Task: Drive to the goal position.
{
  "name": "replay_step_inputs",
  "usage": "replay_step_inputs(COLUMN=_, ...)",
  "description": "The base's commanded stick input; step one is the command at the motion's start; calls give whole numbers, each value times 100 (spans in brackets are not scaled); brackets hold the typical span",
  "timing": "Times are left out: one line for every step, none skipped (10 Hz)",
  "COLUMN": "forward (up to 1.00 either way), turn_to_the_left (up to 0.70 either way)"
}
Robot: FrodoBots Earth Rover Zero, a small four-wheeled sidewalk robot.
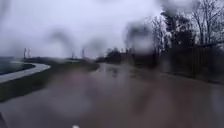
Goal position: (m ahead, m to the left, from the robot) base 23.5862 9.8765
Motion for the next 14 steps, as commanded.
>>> replay_step_inputs(forward=70, turn_to_the_left=0)
replay_step_inputs(forward=70, turn_to_the_left=0)
replay_step_inputs(forward=70, turn_to_the_left=0)
replay_step_inputs(forward=70, turn_to_the_left=0)
replay_step_inputs(forward=70, turn_to_the_left=0)
replay_step_inputs(forward=70, turn_to_the_left=0)
replay_step_inputs(forward=70, turn_to_the_left=0)
replay_step_inputs(forward=70, turn_to_the_left=0)
replay_step_inputs(forward=70, turn_to_the_left=0)
replay_step_inputs(forward=70, turn_to_the_left=0)
replay_step_inputs(forward=70, turn_to_the_left=0)
replay_step_inputs(forward=70, turn_to_the_left=0)
replay_step_inputs(forward=70, turn_to_the_left=0)
replay_step_inputs(forward=70, turn_to_the_left=0)
